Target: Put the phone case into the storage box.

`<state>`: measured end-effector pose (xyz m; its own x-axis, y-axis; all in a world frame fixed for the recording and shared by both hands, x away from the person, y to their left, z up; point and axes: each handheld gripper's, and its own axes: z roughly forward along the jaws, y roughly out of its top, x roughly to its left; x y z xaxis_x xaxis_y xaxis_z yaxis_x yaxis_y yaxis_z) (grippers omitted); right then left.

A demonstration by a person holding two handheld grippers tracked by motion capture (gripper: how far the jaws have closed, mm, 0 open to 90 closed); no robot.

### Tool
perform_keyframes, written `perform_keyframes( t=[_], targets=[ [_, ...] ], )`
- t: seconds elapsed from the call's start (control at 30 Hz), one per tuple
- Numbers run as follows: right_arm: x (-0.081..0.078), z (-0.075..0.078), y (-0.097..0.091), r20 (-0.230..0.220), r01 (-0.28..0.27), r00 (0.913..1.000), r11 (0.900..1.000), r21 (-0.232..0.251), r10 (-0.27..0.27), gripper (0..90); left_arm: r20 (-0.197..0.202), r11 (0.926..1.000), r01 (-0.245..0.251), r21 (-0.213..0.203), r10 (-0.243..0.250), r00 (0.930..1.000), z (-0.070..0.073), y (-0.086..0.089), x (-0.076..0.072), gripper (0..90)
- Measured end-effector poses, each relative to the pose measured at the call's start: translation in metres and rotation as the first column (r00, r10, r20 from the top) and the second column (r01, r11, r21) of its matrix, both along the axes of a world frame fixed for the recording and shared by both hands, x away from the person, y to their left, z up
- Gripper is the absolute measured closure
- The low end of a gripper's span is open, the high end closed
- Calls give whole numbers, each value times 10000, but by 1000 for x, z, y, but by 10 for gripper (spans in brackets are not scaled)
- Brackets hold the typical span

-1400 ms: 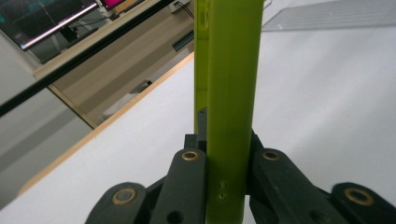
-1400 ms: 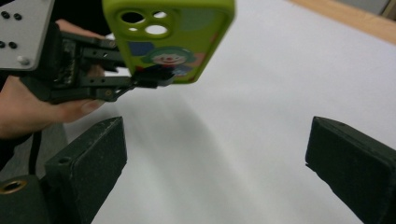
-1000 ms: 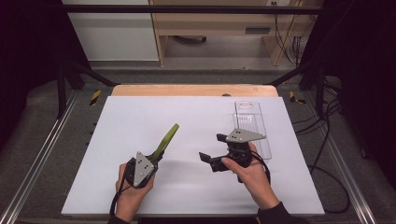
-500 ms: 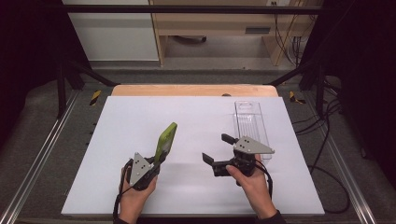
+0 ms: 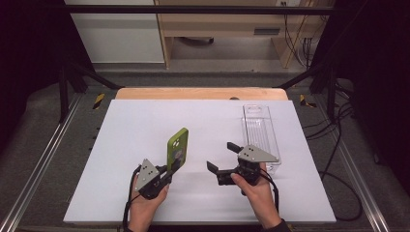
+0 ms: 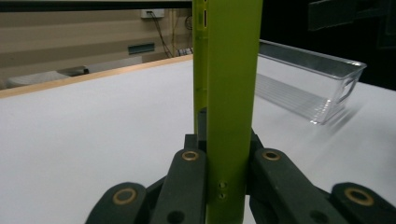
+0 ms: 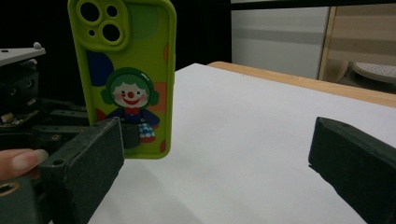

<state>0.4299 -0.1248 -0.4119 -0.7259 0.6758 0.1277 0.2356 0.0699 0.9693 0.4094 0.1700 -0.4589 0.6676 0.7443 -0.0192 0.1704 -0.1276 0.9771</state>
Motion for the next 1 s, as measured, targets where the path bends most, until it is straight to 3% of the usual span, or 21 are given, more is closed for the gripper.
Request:
perform_keyframes(
  t=[0.07,0.43,1.0],
  targets=[
    [0,-1,1,-20,-4,10000,10000,48,4,38,-230,9997,159,-212,-163,9996,-2,-4,-1,859],
    [-2,-3,6,-119,-78,9999,9998,172,80,40,-577,9964,682,-510,-711,9958,-4,-17,-5,859],
    [-4,-5,15,-180,-206,9996,9987,468,214,35,-648,9928,954,-725,-1001,9929,-7,-26,-8,859]
  ],
)
